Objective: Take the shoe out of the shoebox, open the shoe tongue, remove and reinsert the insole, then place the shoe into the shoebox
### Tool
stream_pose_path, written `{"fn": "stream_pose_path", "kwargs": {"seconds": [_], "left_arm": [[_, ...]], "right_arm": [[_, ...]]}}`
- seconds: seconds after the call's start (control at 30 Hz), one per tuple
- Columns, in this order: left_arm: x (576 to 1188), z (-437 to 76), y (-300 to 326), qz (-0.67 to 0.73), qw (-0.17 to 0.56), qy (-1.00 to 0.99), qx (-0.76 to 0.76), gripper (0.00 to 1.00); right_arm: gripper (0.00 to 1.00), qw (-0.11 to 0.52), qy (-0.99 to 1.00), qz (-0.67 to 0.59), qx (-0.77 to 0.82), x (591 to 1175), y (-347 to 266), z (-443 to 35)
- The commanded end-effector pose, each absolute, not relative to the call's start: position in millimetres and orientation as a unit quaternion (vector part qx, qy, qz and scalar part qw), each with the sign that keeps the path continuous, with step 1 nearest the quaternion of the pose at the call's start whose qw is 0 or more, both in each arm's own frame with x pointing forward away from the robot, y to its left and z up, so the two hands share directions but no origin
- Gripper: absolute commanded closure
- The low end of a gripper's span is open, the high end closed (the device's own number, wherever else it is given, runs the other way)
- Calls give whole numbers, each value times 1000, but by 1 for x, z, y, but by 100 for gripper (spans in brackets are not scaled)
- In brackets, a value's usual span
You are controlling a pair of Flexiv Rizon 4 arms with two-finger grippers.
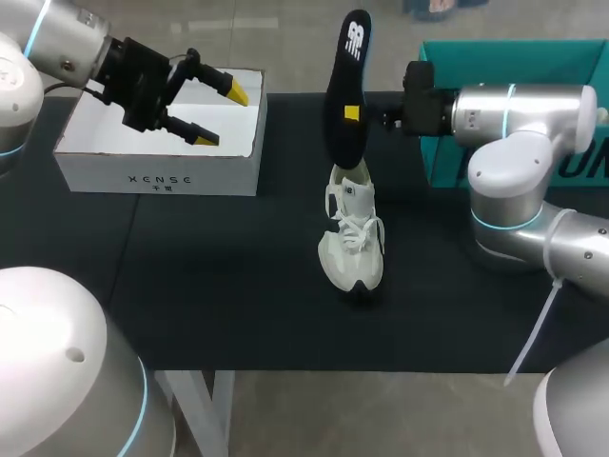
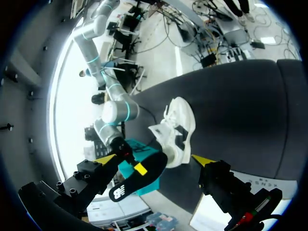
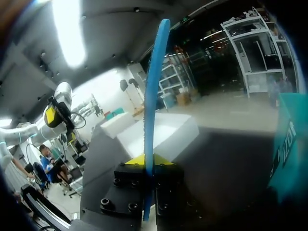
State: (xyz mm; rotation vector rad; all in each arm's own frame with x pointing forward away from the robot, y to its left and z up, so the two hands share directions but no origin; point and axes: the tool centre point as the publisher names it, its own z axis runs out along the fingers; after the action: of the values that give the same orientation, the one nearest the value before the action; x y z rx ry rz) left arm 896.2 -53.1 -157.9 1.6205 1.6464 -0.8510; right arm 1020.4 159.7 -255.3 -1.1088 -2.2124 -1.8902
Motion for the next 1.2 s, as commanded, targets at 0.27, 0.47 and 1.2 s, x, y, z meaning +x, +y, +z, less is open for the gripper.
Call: {"fn": "stream_pose_path", "kwargs": {"seconds": [0.27, 0.47, 1.2], "left_arm": [[896, -157, -53, -324, 332, 631, 621, 0], [896, -157, -53, -324, 332, 631, 621, 0], [896, -157, -53, -324, 332, 631, 621, 0]], "right_arm": [[100, 29, -724, -596, -347, 1018, 151, -274], [100, 43, -728, -589, -349, 1014, 150, -287], [100, 86, -732, -557, -383, 978, 158, -336]]}}
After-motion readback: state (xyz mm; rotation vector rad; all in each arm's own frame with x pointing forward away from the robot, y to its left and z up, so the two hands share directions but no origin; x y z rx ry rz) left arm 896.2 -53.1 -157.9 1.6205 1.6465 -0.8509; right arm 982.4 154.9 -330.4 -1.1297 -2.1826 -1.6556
